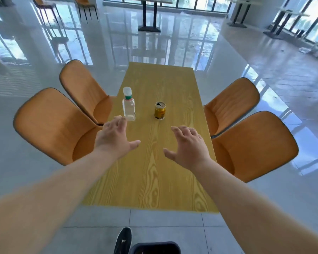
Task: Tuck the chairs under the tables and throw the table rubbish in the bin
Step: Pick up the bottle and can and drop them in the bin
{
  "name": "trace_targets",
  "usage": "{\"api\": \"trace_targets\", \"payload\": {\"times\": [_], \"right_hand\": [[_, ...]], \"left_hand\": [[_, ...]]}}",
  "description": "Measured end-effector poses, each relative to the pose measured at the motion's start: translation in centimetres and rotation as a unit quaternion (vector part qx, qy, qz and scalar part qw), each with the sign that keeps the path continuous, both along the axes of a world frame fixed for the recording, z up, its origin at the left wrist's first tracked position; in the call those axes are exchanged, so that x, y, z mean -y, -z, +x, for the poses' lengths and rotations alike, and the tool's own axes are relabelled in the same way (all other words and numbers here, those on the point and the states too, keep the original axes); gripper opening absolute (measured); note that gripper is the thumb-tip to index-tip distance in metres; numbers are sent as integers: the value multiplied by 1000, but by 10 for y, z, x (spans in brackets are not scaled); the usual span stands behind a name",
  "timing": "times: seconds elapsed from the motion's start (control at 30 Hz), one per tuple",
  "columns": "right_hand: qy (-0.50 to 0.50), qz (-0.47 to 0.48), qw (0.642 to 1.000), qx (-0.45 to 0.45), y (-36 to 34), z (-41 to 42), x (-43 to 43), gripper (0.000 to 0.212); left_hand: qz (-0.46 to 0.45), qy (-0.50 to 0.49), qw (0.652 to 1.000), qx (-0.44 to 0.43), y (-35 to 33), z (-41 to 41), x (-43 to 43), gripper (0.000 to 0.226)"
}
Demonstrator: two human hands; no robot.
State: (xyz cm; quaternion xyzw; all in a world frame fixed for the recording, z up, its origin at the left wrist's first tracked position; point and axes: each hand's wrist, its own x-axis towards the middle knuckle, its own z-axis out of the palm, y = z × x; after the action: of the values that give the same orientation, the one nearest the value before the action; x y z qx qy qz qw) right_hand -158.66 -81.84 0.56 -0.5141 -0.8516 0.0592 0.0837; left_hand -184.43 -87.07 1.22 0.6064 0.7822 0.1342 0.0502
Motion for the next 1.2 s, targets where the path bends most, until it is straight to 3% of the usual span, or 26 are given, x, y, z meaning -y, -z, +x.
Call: {"api": "trace_targets", "payload": {"times": [0.43, 0.67, 0.83, 1.0, 1.2], "right_hand": [[83, -60, 995, 7, 61, -119, -217, 89], [150, -134, 979, -11, 99, -148, -287, 108], [163, -129, 978, -13, 107, -156, -291, 90], [149, -135, 980, -4, 101, -139, -253, 94], [121, -141, 982, -11, 87, -87, -156, 97]], "left_hand": [[-37, -49, 992, 113, 77, -128, -211, 119], [-40, -44, 979, 198, 111, -143, -255, 113], [-26, -7, 976, 215, 117, -144, -258, 94], [-35, -2, 977, 209, 110, -125, -245, 72], [-68, 24, 975, 212, 99, -66, -171, 67]]}}
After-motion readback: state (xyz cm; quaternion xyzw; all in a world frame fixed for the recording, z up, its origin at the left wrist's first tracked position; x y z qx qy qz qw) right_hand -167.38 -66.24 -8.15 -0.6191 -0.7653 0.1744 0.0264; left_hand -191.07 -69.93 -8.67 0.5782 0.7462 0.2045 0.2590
